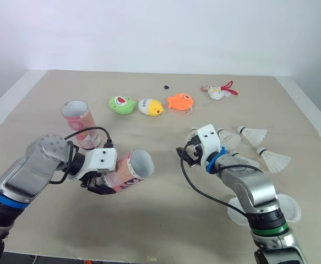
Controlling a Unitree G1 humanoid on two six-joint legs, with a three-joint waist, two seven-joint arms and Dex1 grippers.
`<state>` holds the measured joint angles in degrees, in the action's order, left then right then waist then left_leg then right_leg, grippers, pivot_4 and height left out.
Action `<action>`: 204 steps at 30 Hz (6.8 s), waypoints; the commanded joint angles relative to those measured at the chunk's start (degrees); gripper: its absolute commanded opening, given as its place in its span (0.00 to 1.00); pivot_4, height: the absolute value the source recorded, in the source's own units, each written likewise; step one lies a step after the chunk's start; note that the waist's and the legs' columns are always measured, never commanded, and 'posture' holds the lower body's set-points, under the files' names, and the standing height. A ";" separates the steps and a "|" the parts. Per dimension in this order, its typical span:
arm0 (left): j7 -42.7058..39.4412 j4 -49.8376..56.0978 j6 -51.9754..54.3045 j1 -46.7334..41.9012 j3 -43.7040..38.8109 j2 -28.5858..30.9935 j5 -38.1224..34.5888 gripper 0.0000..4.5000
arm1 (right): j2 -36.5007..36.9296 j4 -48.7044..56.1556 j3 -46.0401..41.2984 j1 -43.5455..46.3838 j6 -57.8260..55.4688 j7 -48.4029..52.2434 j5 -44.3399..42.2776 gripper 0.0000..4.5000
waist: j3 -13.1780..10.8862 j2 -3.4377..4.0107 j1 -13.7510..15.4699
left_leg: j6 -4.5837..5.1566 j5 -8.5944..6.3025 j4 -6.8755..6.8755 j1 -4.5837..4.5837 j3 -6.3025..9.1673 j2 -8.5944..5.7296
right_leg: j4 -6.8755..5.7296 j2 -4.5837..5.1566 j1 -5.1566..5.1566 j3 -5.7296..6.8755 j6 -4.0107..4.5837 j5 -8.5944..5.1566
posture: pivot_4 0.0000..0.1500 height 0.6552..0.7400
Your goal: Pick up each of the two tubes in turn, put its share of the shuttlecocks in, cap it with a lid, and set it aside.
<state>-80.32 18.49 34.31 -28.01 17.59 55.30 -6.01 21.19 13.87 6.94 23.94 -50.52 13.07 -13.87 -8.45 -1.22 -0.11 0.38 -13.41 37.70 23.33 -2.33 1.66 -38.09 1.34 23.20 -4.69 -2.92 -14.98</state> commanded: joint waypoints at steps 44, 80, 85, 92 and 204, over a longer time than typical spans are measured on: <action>1.06 0.11 -1.01 4.42 1.81 -0.11 -0.16 0.65 | 23.73 22.61 -8.29 -0.62 13.51 40.76 -15.99 0.01 | -0.08 0.12 -1.02 | 0.06 -0.04 -0.07 -0.08 0.14 -0.02 | 0.06 0.13 -0.16 0.13 -0.31 -0.23 | 1.00 1.00; 0.77 -1.01 -2.95 5.05 1.82 0.34 0.41 0.65 | 21.10 20.79 5.72 10.70 15.20 47.96 -14.43 0.89 | -0.07 0.10 -1.02 | 0.09 -0.06 -0.05 -0.07 0.11 0.01 | 0.04 0.20 -0.11 0.11 -0.27 -0.22 | 1.00 1.00; 0.79 -0.82 -2.69 5.00 1.91 0.16 0.30 0.65 | 24.11 21.45 -2.61 6.70 10.20 50.07 -24.22 0.99 | -0.07 0.09 -0.85 | 0.09 -0.06 -0.05 -0.04 0.15 -0.03 | 0.04 0.25 -0.13 0.14 0.00 -0.07 | 1.00 1.00; 0.89 -0.29 -2.37 5.57 1.42 0.42 0.03 0.65 | 26.68 24.45 -20.64 -9.06 4.30 41.47 -32.90 0.99 | -0.08 0.06 -0.83 | 0.10 -0.07 -0.06 -0.04 0.20 -0.06 | 0.06 0.29 -0.20 0.21 -0.01 -0.10 | 1.00 1.00; 2.94 2.71 2.59 4.65 1.31 -0.44 -1.53 0.65 | 20.21 12.77 14.54 17.34 23.67 50.84 -5.24 0.41 | -0.06 0.04 -0.91 | 0.31 -0.06 0.06 0.00 0.19 -0.29 | 0.17 0.57 -0.26 0.26 -0.19 -0.01 | 1.00 1.00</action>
<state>-77.48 20.78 36.24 -24.94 15.64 55.23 -7.45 42.23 26.47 22.02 39.81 -27.59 63.46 -19.18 -8.51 -1.18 -1.02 0.69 -13.47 37.77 23.33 -2.14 1.37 -37.93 1.91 22.94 -4.43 -3.10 -14.99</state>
